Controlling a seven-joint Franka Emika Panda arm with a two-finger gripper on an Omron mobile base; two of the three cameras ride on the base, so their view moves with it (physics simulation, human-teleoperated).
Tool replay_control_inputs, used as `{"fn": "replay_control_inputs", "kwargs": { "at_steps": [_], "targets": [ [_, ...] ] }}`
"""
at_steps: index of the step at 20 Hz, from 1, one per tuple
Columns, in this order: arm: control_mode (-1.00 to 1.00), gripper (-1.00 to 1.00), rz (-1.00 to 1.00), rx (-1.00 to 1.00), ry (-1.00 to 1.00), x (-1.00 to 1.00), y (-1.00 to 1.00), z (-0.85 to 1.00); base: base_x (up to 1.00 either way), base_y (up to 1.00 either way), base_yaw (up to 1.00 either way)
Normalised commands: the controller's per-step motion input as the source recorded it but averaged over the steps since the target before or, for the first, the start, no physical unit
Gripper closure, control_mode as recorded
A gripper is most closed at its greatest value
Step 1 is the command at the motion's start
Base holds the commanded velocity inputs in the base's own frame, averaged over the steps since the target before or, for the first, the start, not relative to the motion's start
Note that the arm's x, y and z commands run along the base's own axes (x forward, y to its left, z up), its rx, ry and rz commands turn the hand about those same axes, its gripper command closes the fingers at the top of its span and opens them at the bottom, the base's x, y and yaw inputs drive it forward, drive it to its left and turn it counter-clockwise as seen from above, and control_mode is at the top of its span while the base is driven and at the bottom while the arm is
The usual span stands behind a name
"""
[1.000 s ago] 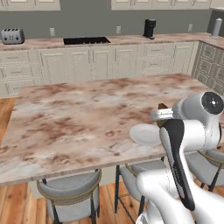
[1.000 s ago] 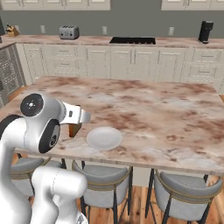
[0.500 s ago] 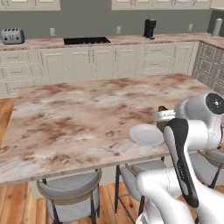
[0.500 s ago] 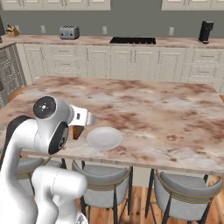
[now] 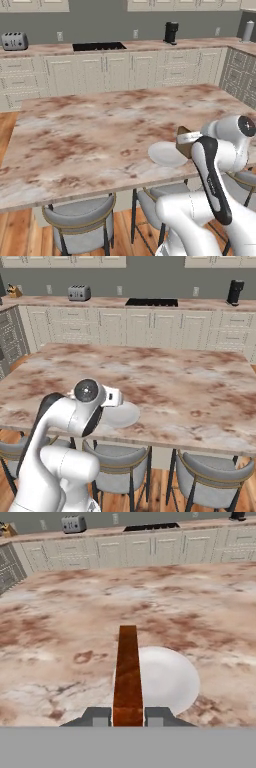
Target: Start the toaster. Once the lever pops up, take the bread to the plate on the dining counter.
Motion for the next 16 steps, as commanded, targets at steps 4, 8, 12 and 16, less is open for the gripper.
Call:
{"fn": "replay_control_inputs", "kwargs": {
  "at_steps": [4,8,12,16],
  "targets": [
    [-1.00,1.00,0.00,0.01,0.00,0.45,0.00,-0.29,0.00,0.00,0.00],
    [-1.00,1.00,0.00,0.00,0.00,0.36,0.00,-0.39,0.00,0.00,0.00],
    [-1.00,1.00,0.00,0.00,0.00,0.35,0.00,-0.34,0.00,0.00,0.00],
    [-1.00,1.00,0.00,0.00,0.00,0.38,0.00,-0.28,0.00,0.00,0.00]
  ]
}}
